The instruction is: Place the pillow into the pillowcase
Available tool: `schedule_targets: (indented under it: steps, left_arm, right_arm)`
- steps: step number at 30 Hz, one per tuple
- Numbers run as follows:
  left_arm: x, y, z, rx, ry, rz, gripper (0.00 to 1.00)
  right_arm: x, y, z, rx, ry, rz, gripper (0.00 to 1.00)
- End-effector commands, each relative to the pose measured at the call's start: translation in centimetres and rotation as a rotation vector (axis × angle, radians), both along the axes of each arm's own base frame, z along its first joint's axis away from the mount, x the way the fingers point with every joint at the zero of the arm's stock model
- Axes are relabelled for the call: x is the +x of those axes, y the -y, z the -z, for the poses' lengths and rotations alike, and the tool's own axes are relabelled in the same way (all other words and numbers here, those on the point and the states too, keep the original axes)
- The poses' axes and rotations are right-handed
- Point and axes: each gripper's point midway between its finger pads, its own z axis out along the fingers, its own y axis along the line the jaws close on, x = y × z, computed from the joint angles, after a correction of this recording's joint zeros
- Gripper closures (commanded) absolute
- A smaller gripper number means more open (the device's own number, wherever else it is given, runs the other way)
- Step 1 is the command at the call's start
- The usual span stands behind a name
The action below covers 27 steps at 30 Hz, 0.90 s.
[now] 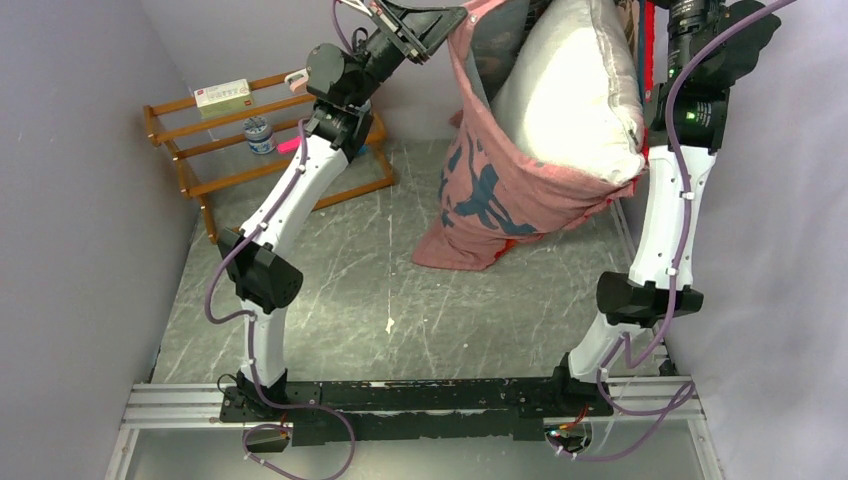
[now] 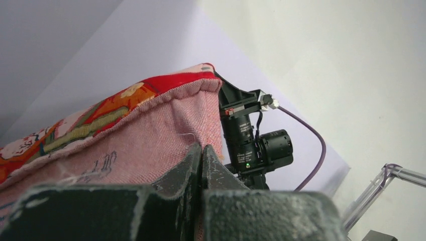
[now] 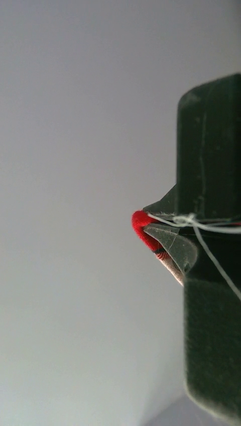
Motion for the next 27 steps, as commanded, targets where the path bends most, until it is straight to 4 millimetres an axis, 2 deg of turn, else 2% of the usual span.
schedule_targets:
  steps: [1,2,4,6,7,8,10,13,15,16,17,19,22,23,24,25,27]
  left_arm:
    - [-2.5,-2.4,-2.0,-0.046,0.075,-0.002,0.95]
    - [-2.7,-2.1,-0.7,-0.005,0.065,0.006,0.95]
    - [-2.4,-2.1,3.8,0.11,-0.002,-0.002,0.95]
    - [-1.7,-3.9,8.4,0.231,-0.091,-0.071,0.95]
    - [-1.0,-5.1,11.6,0.286,-0.153,-0.12,0.95]
    - [-1.0,-6.7,12.9,0.324,-0.177,-0.168,0.95]
    - [-0.6,-10.1,14.8,0.42,-0.229,-0.276,0.95]
    - [-0.7,-15.5,16.1,0.563,-0.29,-0.448,0.95]
    - [-1.8,-18.4,15.8,0.609,-0.302,-0.532,0.95]
    - [-2.9,-19.7,15.7,0.635,-0.314,-0.562,0.95]
    - [-3.6,-20.6,15.5,0.663,-0.31,-0.592,0.95]
    - [-5.2,-21.7,16.3,0.748,-0.305,-0.628,0.95]
    - [-7.1,-23.7,19.6,0.875,-0.378,-0.697,0.95]
    - [-7.7,-24.4,20.7,0.9,-0.399,-0.722,0.95]
    - [-8.0,-24.9,22.6,0.932,-0.428,-0.735,0.95]
    - [-8.2,-25.6,23.9,0.963,-0.447,-0.759,0.95]
    - [-8.4,-27.3,26.4,1.042,-0.507,-0.823,0.95]
  right_arm:
    - [-4.0,-2.8,-4.5,-0.111,0.22,-0.109,1.0]
    - [-3.0,-5.4,-3.0,-0.155,0.169,-0.199,1.0]
    - [-1.7,-11.8,0.7,-0.254,0.066,-0.379,1.0]
    - [-1.8,-18.6,4.9,-0.323,-0.045,-0.519,1.0]
    - [-2.4,-22.0,6.9,-0.353,-0.08,-0.582,1.0]
    - [-3.6,-25.0,8.2,-0.364,-0.088,-0.653,1.0]
    - [-5.5,-29.9,10.5,-0.348,-0.101,-0.778,1.0]
    - [-7.5,-35.1,12.4,-0.279,-0.124,-0.951,1.0]
    - [-9.1,-38.8,14.1,-0.279,-0.169,-1.027,1.0]
    - [-9.5,-39.9,15.1,-0.3,-0.186,-1.043,1.0]
    - [-11.1,-42.2,16.1,-0.333,-0.202,-1.087,1.0]
    - [-12.2,-44.5,18.7,-0.385,-0.284,-1.102,1.0]
    - [-11.9,-45.6,23.3,-0.407,-0.431,-1.093,1.0]
    - [-11.4,-45.4,24.7,-0.407,-0.484,-1.071,0.88]
    - [-11.0,-45.1,26.0,-0.407,-0.541,-1.04,0.68]
    - [-10.7,-44.7,27.0,-0.403,-0.598,-1.009,0.56]
    - [-10.4,-43.1,28.4,-0.373,-0.712,-0.933,0.45]
